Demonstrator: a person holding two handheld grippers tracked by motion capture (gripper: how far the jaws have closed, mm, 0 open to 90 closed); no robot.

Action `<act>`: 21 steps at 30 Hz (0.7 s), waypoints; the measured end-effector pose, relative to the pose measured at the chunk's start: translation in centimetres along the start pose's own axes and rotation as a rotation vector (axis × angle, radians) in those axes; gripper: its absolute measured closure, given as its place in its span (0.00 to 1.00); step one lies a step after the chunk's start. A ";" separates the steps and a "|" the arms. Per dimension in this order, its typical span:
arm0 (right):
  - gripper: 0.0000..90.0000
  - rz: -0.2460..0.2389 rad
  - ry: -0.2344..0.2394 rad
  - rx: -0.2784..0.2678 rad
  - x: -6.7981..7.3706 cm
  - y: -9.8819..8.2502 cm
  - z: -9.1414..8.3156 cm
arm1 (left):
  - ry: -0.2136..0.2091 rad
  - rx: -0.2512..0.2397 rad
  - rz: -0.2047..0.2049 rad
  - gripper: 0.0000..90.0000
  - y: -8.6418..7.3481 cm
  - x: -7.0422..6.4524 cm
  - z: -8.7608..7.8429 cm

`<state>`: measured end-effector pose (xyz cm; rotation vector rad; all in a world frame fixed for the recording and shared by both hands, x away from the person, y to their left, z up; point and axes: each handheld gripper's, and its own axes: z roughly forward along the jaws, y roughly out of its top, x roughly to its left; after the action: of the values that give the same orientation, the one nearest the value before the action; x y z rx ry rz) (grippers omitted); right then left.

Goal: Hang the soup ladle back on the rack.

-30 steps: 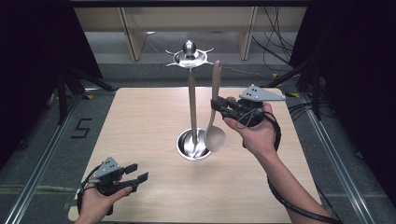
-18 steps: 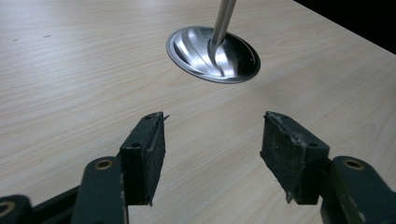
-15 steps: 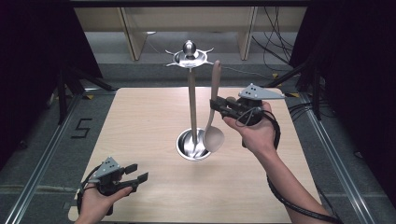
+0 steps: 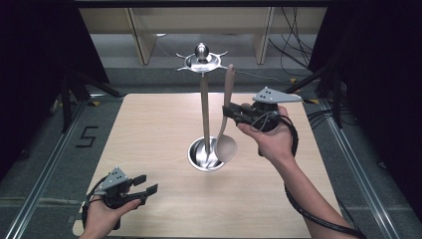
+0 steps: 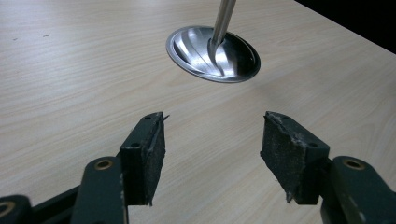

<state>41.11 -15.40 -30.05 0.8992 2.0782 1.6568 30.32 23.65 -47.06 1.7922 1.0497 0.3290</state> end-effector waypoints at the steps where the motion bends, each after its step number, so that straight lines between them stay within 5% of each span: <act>1: 0.85 0.001 0.005 0.001 0.0 0.0 0.0 | 0.000 0.000 0.001 0.43 0.0 0.0 0.0; 14: 0.85 -0.017 0.002 0.023 -0.1 0.4 0.5 | -0.007 0.002 0.019 0.43 0.0 0.1 0.0; 21: 0.84 0.011 0.004 0.041 0.2 0.4 0.9 | -0.003 0.001 0.018 0.43 0.0 0.0 0.0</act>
<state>41.59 -14.58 -29.89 0.9234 2.1203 1.6283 30.33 23.71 -47.01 1.8039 1.0318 0.3366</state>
